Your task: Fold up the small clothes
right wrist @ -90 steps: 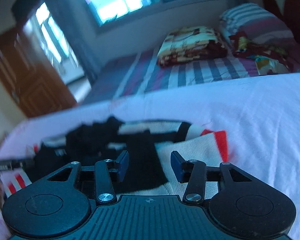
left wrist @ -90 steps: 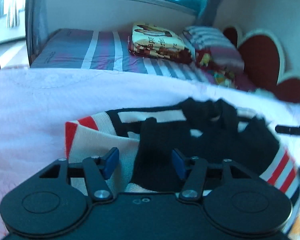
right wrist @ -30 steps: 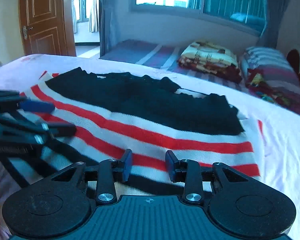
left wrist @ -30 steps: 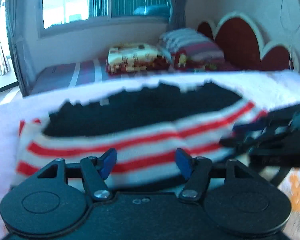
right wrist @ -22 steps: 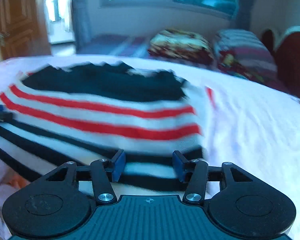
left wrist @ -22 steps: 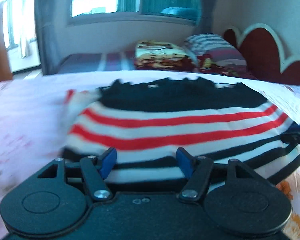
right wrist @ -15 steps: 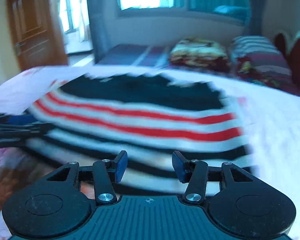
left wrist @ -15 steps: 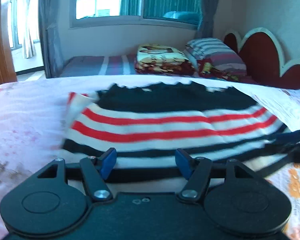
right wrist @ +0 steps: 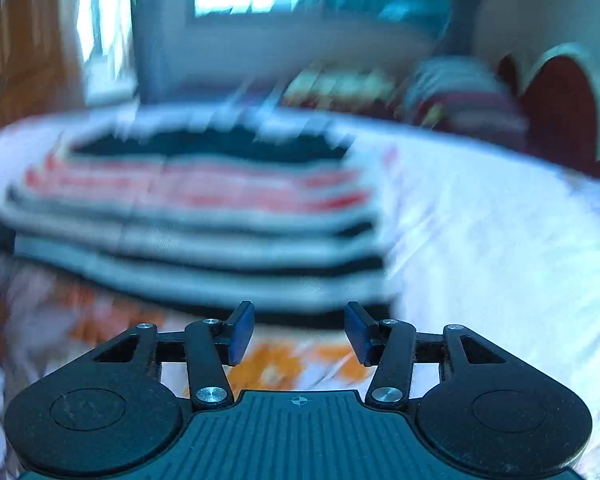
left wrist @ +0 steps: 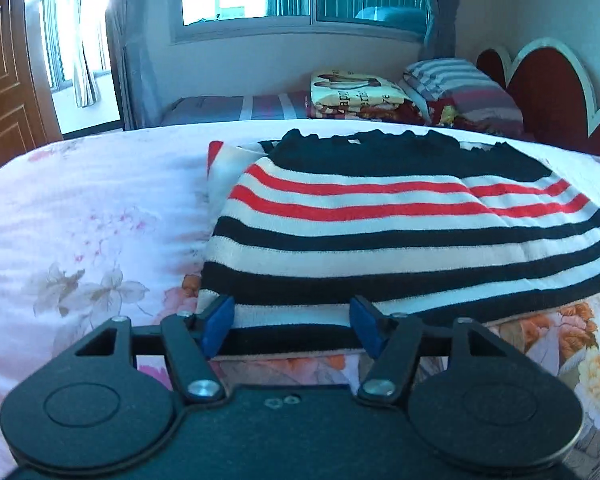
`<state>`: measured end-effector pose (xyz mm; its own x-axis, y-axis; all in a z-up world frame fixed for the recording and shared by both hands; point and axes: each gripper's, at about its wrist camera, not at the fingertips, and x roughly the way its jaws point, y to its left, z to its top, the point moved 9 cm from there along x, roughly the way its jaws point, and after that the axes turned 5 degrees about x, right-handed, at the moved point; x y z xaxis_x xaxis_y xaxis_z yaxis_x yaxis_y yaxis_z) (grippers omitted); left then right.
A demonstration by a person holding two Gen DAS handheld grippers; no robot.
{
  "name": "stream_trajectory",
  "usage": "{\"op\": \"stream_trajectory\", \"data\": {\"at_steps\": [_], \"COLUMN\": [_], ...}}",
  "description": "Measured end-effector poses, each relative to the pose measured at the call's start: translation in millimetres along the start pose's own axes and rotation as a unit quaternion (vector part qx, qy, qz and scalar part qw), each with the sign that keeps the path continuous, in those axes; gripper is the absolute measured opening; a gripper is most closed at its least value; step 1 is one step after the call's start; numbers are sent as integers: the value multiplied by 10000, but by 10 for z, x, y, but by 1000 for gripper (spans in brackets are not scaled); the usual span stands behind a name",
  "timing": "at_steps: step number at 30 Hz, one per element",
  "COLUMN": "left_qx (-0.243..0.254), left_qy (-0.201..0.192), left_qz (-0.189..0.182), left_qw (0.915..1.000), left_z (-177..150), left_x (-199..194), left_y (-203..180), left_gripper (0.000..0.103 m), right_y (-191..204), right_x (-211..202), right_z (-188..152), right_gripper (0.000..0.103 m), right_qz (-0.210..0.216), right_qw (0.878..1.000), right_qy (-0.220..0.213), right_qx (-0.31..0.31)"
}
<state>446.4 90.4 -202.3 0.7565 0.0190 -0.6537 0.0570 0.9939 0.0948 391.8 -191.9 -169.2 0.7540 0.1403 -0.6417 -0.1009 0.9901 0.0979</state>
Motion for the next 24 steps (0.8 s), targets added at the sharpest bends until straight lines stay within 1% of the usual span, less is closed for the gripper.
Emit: {"op": "stream_trajectory", "data": {"at_steps": [1, 3, 4, 5, 7, 8, 9, 12, 14, 15, 16, 17, 18, 19, 20, 21, 22, 23, 24], "left_qx": [-75, -248, -288, -286, -270, -284, -310, -180, -124, -62, -39, -68, -88, -79, -59, -36, -8, 1, 1], "left_qy": [6, 17, 12, 19, 42, 51, 78, 159, 171, 198, 216, 151, 82, 94, 145, 170, 133, 129, 143], "left_qz": [5, -8, 2, 17, 18, 2, -21, 31, 156, 243, 323, 361, 372, 413, 409, 380, 380, 394, 409], "left_qw": [10000, 9997, 9996, 9996, 9996, 9996, 9995, 9997, 9997, 9995, 9992, 9992, 9992, 9991, 9990, 9991, 9992, 9991, 9991], "left_z": [10, 4, 3, 4, -6, -7, -11, -28, -25, -11, 22, 49, 51, 28, -11, -44, -59, -59, -55], "left_x": [3, 22, 22, 19, 16, 23, 26, 43, 66, 68, 44, -5, -43, -54, -32, -15, -7, -4, -7], "left_y": [-1, 10, 10, 3, -3, 1, 11, 11, -24, -47, -66, -74, -64, -61, -52, -52, -55, -59, -66], "left_gripper": [63, 63, 63, 63, 63, 63, 63, 64, 65, 64, 63, 63, 63, 63, 63, 63, 63, 63, 63], "right_y": [-114, -342, -409, -442, -454, -488, -522, -587, -561, -561, -573, -563, -530, -463, -384, -314, -264, -251, -249], "right_x": [-19, 84, 144, 191, 266, 291, 325, 253, 283, 299, 262, 209, 80, 6, -23, 8, 96, 247, 263], "right_z": [69, 114, 109, 100, 61, 56, 34, -71, -87, -77, -24, 37, 82, 118, 118, 82, -4, -147, -177], "right_gripper": [50, 50, 46, 34, 25, 7, 5, 5, 5, 5, 6, 6, 6, 6, 6, 6, 6, 5, 6], "right_qz": [-47, -126, -92, 7, 248, 271, 257, 257, 186, 130, 23, -72, -156, -168, -91, -50, -28, -98, -106], "right_qw": [9996, 9968, 9954, 9943, 9919, 9920, 9920, 9933, 9948, 9944, 9940, 9948, 9962, 9973, 9983, 9992, 9996, 9982, 9988], "right_qy": [-67, 122, 219, 296, 492, 526, 593, 512, 523, 568, 514, 288, 11, -166, -183, -110, 129, 575, 467], "right_qx": [276, 778, 924, 1026, 1145, 1115, 1088, 1000, 854, 881, 968, 970, 854, 695, 538, 393, 255, 162, 125]}}
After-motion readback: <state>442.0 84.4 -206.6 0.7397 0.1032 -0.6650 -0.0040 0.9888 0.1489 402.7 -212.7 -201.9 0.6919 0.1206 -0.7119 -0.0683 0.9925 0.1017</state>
